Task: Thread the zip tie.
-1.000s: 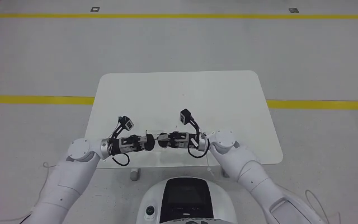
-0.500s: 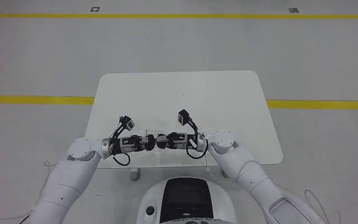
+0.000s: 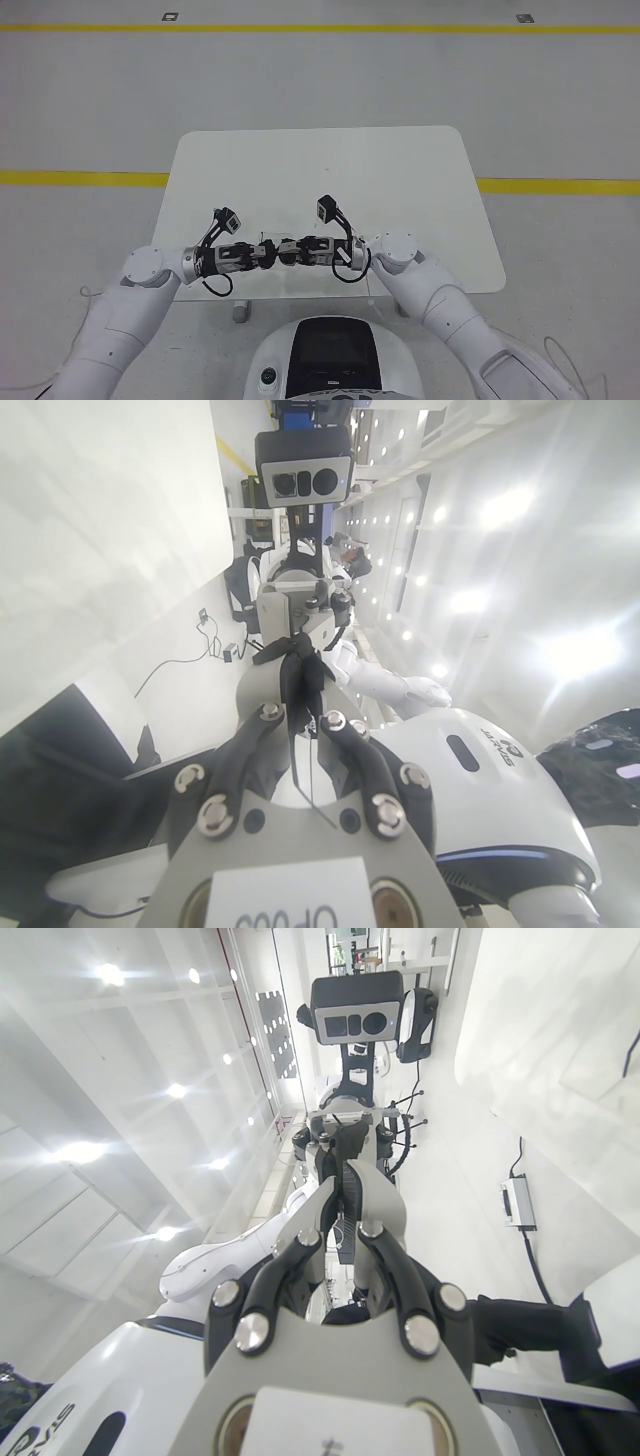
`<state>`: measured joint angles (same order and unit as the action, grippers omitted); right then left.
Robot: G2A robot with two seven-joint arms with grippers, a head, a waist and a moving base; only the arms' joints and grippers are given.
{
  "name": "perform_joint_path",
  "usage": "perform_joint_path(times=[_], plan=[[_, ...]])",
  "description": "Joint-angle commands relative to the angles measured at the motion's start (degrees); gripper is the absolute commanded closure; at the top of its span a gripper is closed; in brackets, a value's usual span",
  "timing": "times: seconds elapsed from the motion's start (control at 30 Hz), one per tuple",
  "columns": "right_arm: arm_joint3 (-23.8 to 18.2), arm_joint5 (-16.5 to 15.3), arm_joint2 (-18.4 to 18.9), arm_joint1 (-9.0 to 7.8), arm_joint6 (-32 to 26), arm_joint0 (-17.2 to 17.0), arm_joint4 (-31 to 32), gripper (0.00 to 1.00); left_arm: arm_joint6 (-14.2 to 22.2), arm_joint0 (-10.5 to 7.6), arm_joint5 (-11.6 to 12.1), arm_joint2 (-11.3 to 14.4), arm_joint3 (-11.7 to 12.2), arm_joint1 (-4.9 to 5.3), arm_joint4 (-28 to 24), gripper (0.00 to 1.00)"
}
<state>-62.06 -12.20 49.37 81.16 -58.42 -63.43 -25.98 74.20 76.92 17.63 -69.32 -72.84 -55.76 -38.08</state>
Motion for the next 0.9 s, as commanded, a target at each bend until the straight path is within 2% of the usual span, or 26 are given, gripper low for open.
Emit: perform_joint_path(times=[0.0, 0.03, 0.53, 0.63, 0.87], plan=[[0.1, -0.1, 0.1, -0.02, 0.1, -0.1, -0.3, 0.53, 0.0, -0.09, 0.1, 0.1, 0.1, 0.03, -0.1, 1.00], [0.2, -0.1, 0.2, -0.04, 0.2, -0.1, -0.4, 0.00, 0.0, -0.14, 0.1, 0.1, 0.2, 0.05, -0.2, 1.00], [0.0, -1.6, 2.8, -0.94, 2.2, -2.1, -1.8, 0.00, -0.2, -0.62, 0.7, 0.1, 1.5, 0.42, -0.2, 1.00], [0.5, -0.1, 2.7, -0.83, 2.5, -2.2, -3.1, 0.00, -0.9, -1.24, 0.7, 0.5, 1.8, 0.46, 1.5, 1.00], [0.5, -0.1, 2.7, -0.83, 2.5, -2.2, -3.1, 0.00, -0.9, -1.24, 0.7, 0.5, 1.8, 0.46, 1.5, 1.00]])
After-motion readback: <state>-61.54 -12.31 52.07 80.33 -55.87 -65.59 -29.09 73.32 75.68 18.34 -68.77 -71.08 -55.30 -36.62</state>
